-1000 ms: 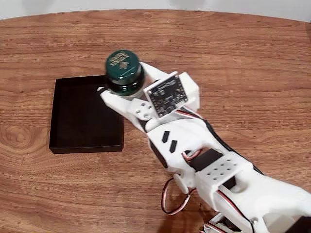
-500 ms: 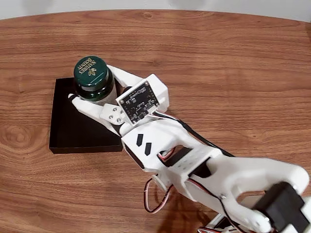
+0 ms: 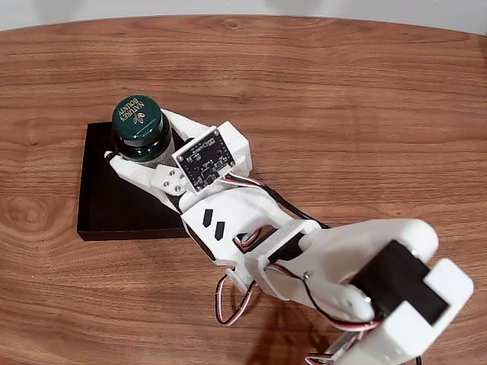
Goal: Pick up the pill bottle and place it in the black box.
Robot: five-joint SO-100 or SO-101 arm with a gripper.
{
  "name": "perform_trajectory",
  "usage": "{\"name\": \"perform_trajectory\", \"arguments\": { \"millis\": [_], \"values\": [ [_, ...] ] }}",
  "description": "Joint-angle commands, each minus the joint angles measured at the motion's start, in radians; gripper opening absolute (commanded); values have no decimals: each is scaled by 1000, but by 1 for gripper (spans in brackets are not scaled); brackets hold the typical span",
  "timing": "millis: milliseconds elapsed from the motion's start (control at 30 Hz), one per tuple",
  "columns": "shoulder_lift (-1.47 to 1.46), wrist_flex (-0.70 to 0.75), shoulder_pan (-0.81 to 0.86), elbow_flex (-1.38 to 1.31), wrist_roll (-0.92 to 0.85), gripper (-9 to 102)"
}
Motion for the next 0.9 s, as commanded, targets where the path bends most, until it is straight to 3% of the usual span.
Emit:
{"name": "perform_trajectory", "arguments": {
  "millis": [0,267,867],
  "values": [
    [-21,-87,17,-87,-17,15],
    [-156,-183,31,-124,-25,15],
    [-295,-235,48,-170,-11,15]
  ]
}}
